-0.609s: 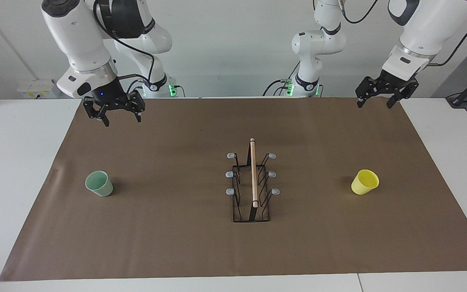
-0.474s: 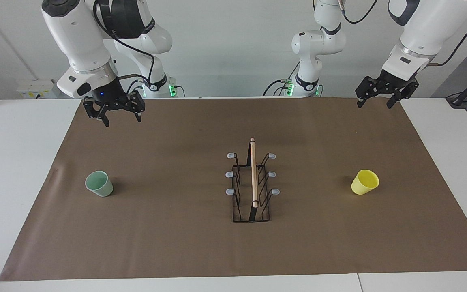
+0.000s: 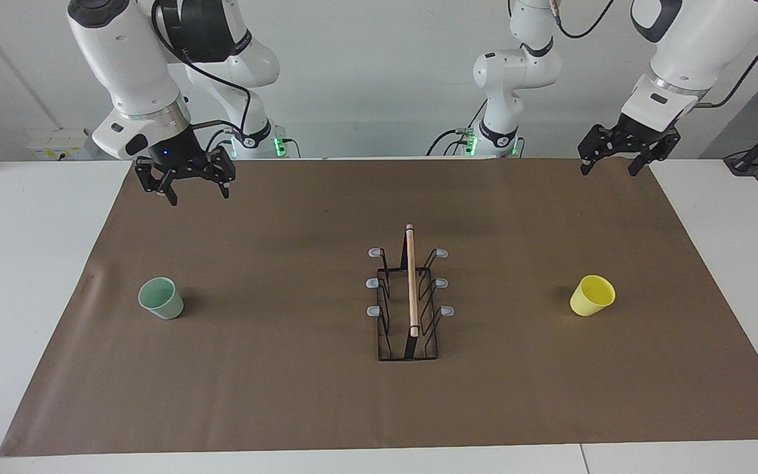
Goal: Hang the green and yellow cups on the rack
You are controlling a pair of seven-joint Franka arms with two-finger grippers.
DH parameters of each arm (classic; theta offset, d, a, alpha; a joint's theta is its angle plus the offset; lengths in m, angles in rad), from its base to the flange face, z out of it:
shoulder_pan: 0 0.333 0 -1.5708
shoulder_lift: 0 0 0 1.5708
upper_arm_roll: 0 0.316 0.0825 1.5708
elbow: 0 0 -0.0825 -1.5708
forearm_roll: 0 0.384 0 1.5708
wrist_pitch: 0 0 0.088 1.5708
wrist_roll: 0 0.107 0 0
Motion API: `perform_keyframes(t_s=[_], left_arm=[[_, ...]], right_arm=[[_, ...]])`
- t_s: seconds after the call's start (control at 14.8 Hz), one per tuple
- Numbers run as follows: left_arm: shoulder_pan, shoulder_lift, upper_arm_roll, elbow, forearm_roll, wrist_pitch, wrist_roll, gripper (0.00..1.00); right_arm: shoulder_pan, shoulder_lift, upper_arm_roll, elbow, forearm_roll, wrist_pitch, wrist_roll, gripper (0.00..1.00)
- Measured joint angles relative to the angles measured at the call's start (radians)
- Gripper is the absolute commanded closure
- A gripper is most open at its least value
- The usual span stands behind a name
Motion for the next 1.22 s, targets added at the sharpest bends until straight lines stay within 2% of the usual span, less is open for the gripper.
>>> perform_keyframes(t_s=[0.2, 0.61, 1.02, 1.22], left_arm=[[0.000, 0.055, 0.000, 0.008, 0.008, 0.011, 0.000, 0.00], [0.011, 0.287, 0.038, 0.141, -0.031, 0.062, -0.113, 0.00], [0.048, 0.364, 0.310, 0.106, -0.353, 0.067, -0.124, 0.00], [0.099, 0.405, 0.378, 0.055, -0.502, 0.069, -0.203, 0.00]], right_arm=[[0.000, 0.000, 0.000, 0.000, 0.000, 0.000, 0.000, 0.00], [0.001, 0.000, 0.000, 0.000, 0.001, 0.000, 0.000, 0.00], [0.007, 0.000, 0.000, 0.002, 0.000, 0.000, 0.000, 0.00], [0.007, 0.000, 0.000, 0.004, 0.000, 0.000, 0.000, 0.00]])
